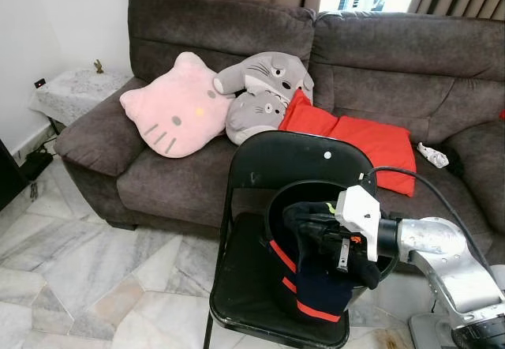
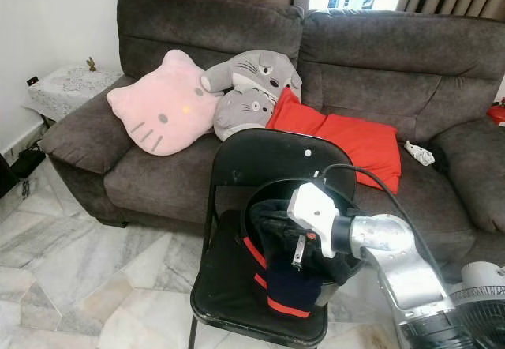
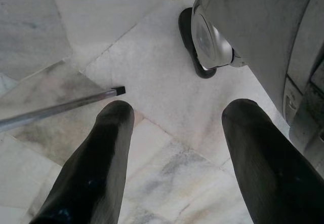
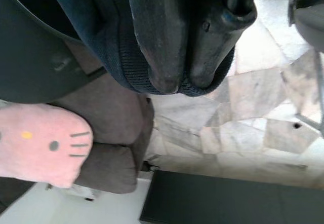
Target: Hang hanger
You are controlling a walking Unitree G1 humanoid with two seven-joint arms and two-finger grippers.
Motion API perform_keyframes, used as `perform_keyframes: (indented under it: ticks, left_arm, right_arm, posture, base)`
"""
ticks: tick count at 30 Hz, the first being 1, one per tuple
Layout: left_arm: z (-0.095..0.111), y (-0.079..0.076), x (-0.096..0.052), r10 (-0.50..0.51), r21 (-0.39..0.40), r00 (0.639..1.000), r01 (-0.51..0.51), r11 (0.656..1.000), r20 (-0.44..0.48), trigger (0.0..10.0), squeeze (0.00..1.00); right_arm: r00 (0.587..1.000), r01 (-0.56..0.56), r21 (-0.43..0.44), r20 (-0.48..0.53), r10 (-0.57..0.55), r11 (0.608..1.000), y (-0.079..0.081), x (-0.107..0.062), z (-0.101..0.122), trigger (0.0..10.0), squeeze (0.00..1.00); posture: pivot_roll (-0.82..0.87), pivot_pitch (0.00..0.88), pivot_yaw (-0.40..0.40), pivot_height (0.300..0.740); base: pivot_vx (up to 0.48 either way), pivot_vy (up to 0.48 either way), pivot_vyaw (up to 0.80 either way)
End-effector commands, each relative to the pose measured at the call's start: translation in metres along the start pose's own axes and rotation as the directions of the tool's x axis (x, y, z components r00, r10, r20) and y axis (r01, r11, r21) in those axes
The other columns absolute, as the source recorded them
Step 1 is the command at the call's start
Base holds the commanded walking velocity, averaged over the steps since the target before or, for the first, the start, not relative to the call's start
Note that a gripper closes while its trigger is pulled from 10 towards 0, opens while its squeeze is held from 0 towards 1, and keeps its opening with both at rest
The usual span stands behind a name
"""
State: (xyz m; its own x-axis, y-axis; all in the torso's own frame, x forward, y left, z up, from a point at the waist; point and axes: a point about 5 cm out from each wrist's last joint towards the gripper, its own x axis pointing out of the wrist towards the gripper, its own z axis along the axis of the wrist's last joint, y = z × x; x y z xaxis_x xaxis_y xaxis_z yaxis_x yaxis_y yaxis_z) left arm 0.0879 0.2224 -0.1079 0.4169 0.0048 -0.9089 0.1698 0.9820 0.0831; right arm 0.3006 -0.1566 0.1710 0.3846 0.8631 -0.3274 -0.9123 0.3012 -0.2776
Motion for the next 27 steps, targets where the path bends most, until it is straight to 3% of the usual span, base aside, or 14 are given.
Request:
perform_keyframes:
  ticks: [1, 5, 11, 13, 18, 21, 24, 25, 27]
  left_arm:
    - [-0.004, 0.000, -0.001, -0.002, -0.015, 1.000, 0.001, 1.000, -0.014, 10.0, 0.00]
    - [-0.004, 0.000, -0.001, -0.002, -0.015, 1.000, 0.002, 1.000, -0.014, 10.0, 0.00]
    - [-0.004, -0.001, -0.001, -0.004, -0.013, 1.000, 0.004, 1.000, -0.014, 10.0, 0.00]
    - [-0.004, -0.001, -0.001, -0.005, -0.012, 1.000, 0.004, 1.000, -0.014, 10.0, 0.00]
    - [-0.004, -0.001, -0.001, -0.006, -0.009, 1.000, 0.006, 1.000, -0.014, 10.0, 0.00]
    - [-0.003, -0.001, 0.000, -0.007, -0.008, 1.000, 0.007, 1.000, -0.012, 10.0, 0.00]
    - [-0.002, -0.001, 0.000, -0.009, -0.008, 1.000, 0.009, 1.000, -0.010, 10.0, 0.00]
    - [-0.001, -0.001, 0.000, -0.009, -0.008, 1.000, 0.009, 1.000, -0.007, 10.0, 0.00]
    - [-0.001, -0.001, 0.000, -0.010, -0.008, 1.000, 0.010, 1.000, -0.006, 10.0, 0.00]
  right_arm:
    - [0.998, -0.040, -0.034, 0.046, 0.042, 0.999, 0.006, 0.004, 0.008, 0.0, 0.00]
    - [0.988, -0.044, -0.027, 0.149, 0.048, 0.999, 0.006, 0.006, 0.022, 0.0, 0.00]
    - [0.982, -0.036, -0.042, 0.182, 0.043, 0.998, 0.007, 0.007, 0.029, 0.0, 0.00]
    - [0.928, 0.104, 0.020, 0.356, -0.104, 0.994, -0.012, -0.008, 0.051, 0.0, 0.00]
    - [0.866, 0.232, 0.085, 0.435, -0.246, 0.969, -0.029, -0.023, 0.063, 0.0, 0.00]
    - [0.844, 0.235, 0.098, 0.473, -0.253, 0.967, -0.030, -0.030, 0.069, 0.0, 0.00]
    - [0.859, 0.184, 0.061, 0.476, -0.191, 0.981, -0.023, -0.032, 0.071, 0.0, 0.00]
    - [0.902, 0.129, -0.001, 0.416, -0.117, 0.992, -0.014, -0.028, 0.066, 0.0, 0.00]
    - [0.929, 0.103, -0.008, 0.357, -0.094, 0.995, -0.011, -0.021, 0.057, 0.0, 0.00]
  posture:
    - [-0.02, 0.038, -0.023, 0.740]
    - [-0.02, 0.033, -0.023, 0.740]
    - [-0.02, 0.023, -0.024, 0.740]
    - [-0.03, 0.018, -0.023, 0.740]
    - [-0.03, 0.013, -0.021, 0.740]
    - [-0.04, 0.012, -0.021, 0.740]
    - [-0.04, 0.013, -0.022, 0.740]
    - [-0.05, 0.013, -0.024, 0.740]
    - [-0.04, 0.013, -0.025, 0.740]
  base:
    - [0.000, 0.000, 0.00]
    - [0.000, 0.000, 0.00]
    - [0.000, 0.000, 0.00]
    - [0.000, 0.000, 0.00]
    - [0.000, 0.000, 0.00]
    - [0.000, 0.000, 0.00]
    - [0.000, 0.000, 0.00]
    - [0.000, 0.000, 0.00]
    - [0.000, 0.000, 0.00]
